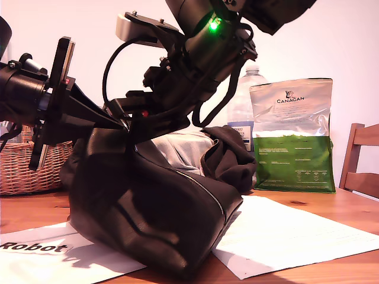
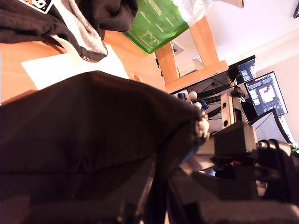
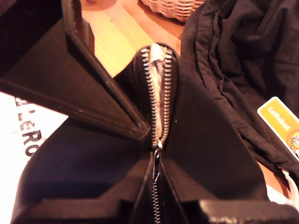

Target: Open the zipper in the zip bag in front of you

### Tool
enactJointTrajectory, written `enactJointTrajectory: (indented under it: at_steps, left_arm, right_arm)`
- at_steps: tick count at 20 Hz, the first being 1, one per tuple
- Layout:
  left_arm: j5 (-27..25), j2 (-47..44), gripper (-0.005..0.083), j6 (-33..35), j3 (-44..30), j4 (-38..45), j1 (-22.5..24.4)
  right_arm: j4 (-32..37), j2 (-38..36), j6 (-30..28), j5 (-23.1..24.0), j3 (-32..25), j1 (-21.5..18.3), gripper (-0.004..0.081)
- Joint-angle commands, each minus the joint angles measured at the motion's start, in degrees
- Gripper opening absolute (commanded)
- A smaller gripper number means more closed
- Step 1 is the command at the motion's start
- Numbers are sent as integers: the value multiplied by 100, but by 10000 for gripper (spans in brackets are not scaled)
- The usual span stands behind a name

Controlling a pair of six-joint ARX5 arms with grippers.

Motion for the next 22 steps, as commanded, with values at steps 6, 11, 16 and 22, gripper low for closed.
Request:
enactJointTrajectory:
  at_steps: [6,11,16,22]
  left_arm:
    - [70,-13,-25,17,-11,332,90]
    - [-151,-13,-24,11,-11,343,107]
    - [-358,-13,98,-9,-11,345,107]
    - [-664,-13,286,-7,-11,361,96]
  right_arm:
    - [-396,221,-101,17,-59,-120,-13]
    - [-411,221,-190,17,-59,-118,-13]
    - [-411,221,-192,17,-59,-118,-13]
    - [-302,221,-197,13,-59,-118,-13]
